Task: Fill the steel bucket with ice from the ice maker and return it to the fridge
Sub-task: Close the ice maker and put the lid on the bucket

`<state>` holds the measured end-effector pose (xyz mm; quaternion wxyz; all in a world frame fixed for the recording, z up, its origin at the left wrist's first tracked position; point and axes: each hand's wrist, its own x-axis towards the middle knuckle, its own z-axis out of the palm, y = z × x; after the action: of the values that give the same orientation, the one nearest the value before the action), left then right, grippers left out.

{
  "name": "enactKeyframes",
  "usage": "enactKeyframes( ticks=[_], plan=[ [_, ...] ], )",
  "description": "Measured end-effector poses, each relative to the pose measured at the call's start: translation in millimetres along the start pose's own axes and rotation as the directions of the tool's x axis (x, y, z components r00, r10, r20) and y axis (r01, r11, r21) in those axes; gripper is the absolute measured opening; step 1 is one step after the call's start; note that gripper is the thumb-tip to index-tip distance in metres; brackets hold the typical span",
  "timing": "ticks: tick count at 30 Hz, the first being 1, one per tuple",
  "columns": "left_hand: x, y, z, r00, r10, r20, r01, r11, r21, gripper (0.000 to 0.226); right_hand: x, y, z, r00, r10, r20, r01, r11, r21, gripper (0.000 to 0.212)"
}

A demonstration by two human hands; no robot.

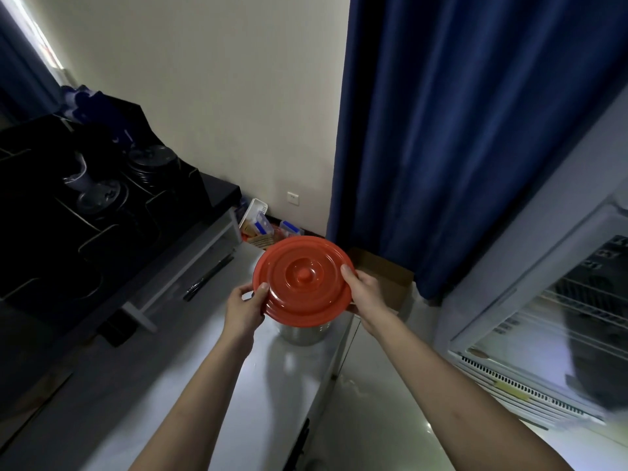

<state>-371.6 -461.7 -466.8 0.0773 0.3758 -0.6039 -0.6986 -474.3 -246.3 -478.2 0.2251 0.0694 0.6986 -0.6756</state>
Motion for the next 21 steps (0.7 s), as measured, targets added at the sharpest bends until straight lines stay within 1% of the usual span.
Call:
enactKeyframes(
  ticks=[7, 10, 12, 14, 16, 17, 19, 21],
  plan=[
    [15.7, -5.0, 2.2, 0.999, -0.017, -0.028, 0.017, 1.000, -0.001, 0.037, 10.8, 1.2, 1.4, 1.000, -0.010, 0.013, 0.011, 0.999, -0.036, 0.038],
    [18.5, -9.3, 2.6, 0.999, -0.028, -0.038, 0.028, 1.000, -0.002, 0.036, 15.6, 4.9, -0.6, 1.000, -0.012, 0.023, 0.014, 0.998, -0.068, 0.045],
    [18.7, -11.7, 2.6, 0.998, -0.036, -0.048, 0.036, 0.999, -0.004, 0.044, 17.5, 7.9, -1.7, 1.000, -0.009, 0.028, 0.011, 0.997, -0.073, 0.051],
    [18.2, -11.5, 1.6, 0.998, -0.040, -0.050, 0.040, 0.999, 0.005, 0.058, 16.5, 7.9, -2.0, 0.999, -0.013, 0.033, 0.016, 0.997, -0.072, 0.053],
    [17.3, -8.8, 1.2, 0.998, -0.033, -0.052, 0.034, 0.999, 0.032, 0.065, 16.4, 7.2, -2.6, 0.999, -0.006, 0.038, 0.009, 0.998, -0.069, 0.054],
    [15.5, -6.3, 1.0, 0.998, -0.023, -0.054, 0.026, 0.998, 0.054, 0.065, 16.7, 6.3, -2.8, 0.999, -0.001, 0.042, 0.004, 0.998, -0.070, 0.054],
    [12.8, -0.1, 1.0, 0.996, 0.036, -0.085, -0.024, 0.991, 0.133, 0.059, 18.1, 2.7, -3.7, 0.999, 0.006, 0.051, -0.002, 0.998, -0.069, 0.053],
    [12.0, 4.9, 0.8, 0.985, 0.114, -0.130, -0.078, 0.964, 0.255, 0.056, 19.3, -2.0, -3.9, 0.998, 0.008, 0.056, -0.003, 0.997, -0.083, 0.050]
  ],
)
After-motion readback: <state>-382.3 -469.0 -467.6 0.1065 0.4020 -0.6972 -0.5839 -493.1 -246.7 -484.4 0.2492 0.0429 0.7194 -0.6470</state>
